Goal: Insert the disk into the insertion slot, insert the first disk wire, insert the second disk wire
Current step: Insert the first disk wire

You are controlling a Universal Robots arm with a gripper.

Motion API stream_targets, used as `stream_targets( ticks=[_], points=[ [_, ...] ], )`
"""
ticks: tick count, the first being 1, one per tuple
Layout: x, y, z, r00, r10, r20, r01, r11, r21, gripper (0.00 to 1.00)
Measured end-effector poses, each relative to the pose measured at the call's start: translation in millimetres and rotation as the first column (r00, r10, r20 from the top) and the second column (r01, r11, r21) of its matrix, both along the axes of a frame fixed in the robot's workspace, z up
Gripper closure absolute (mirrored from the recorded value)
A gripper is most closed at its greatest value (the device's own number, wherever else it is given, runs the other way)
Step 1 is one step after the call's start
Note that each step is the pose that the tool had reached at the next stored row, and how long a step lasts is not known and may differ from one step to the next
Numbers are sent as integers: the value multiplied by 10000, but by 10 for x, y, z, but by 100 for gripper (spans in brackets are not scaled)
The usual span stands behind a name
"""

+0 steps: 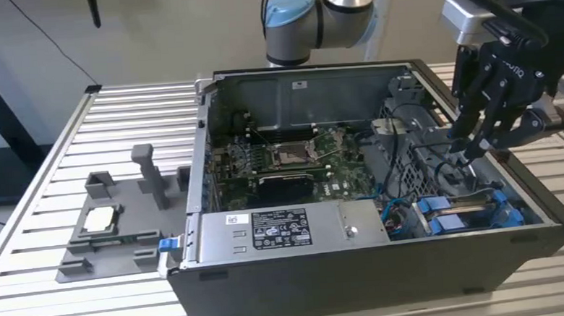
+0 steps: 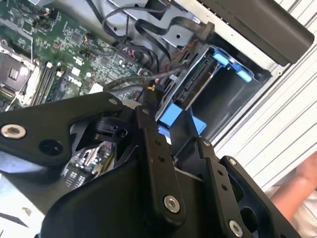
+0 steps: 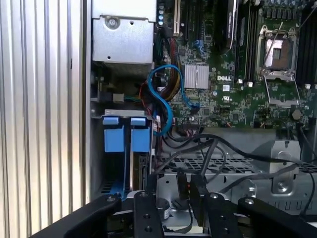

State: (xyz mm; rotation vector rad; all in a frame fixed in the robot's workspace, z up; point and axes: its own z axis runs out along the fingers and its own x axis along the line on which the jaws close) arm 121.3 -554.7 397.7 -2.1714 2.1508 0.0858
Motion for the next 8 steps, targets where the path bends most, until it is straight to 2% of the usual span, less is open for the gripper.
stream_targets(
  ticks=[2,6,8],
  points=[
    [4,12,-32,10000,-1,0,1,10000,20,60],
    [61,13,-44,10000,-1,-15,1,10000,71,60],
    [69,16,-44,10000,-1,-99,1,10000,72,60]
  ],
)
